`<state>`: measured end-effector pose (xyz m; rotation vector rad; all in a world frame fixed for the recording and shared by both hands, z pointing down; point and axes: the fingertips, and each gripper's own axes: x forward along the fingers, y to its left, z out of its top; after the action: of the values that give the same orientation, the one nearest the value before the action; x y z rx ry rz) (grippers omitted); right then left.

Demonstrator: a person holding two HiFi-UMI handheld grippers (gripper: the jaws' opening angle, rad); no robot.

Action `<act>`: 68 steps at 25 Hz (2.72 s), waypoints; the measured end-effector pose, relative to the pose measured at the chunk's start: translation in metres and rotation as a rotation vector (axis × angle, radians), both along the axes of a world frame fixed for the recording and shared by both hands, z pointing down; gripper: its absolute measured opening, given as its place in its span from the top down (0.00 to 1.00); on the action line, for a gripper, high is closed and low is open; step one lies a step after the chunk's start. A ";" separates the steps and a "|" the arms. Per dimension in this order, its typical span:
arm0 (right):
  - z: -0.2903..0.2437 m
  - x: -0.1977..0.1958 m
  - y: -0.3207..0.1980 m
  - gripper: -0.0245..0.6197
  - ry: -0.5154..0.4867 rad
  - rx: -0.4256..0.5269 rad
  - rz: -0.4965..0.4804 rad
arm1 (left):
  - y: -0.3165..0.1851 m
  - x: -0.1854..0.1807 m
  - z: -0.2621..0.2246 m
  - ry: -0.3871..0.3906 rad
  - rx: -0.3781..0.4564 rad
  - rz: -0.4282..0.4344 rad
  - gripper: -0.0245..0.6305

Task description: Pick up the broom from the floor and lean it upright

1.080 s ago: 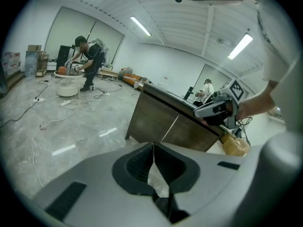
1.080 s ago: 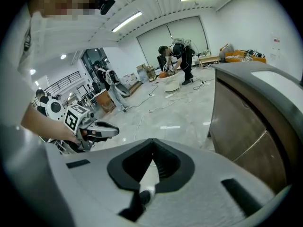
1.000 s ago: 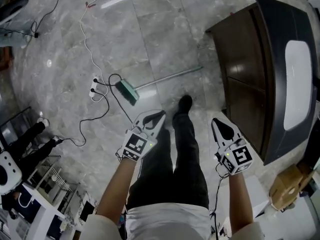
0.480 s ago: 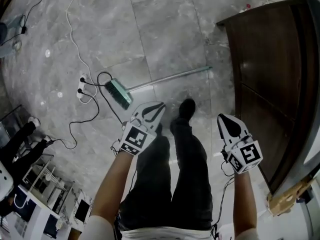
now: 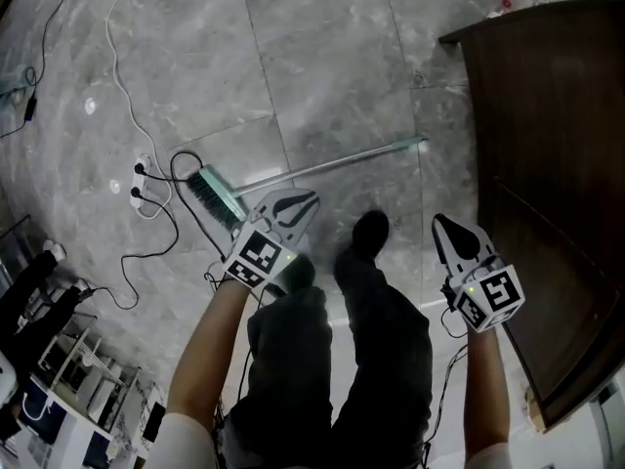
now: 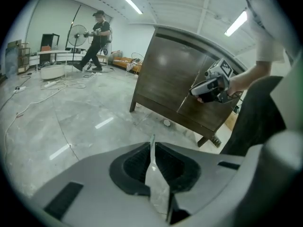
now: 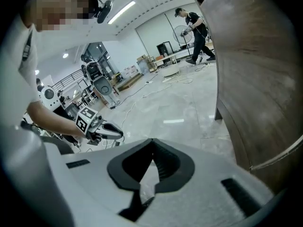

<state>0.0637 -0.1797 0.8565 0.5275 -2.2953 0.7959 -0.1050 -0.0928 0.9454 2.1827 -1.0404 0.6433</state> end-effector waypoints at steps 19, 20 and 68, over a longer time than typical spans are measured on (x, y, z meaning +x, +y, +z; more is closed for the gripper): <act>0.179 -0.003 -0.006 0.96 -0.039 0.033 -0.073 | -0.012 0.016 0.212 -0.033 -0.009 0.238 0.82; 0.184 -0.004 -0.004 0.96 -0.038 0.034 -0.080 | -0.010 0.017 0.219 -0.040 -0.012 0.251 0.82; 0.106 -0.027 -0.043 0.96 -0.091 0.218 -0.120 | -0.092 -0.011 0.147 -0.093 0.167 0.252 0.84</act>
<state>0.0366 -0.2232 0.9625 0.4518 -2.4887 0.5248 -0.1160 -0.1852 1.0925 2.4757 -0.9005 0.8026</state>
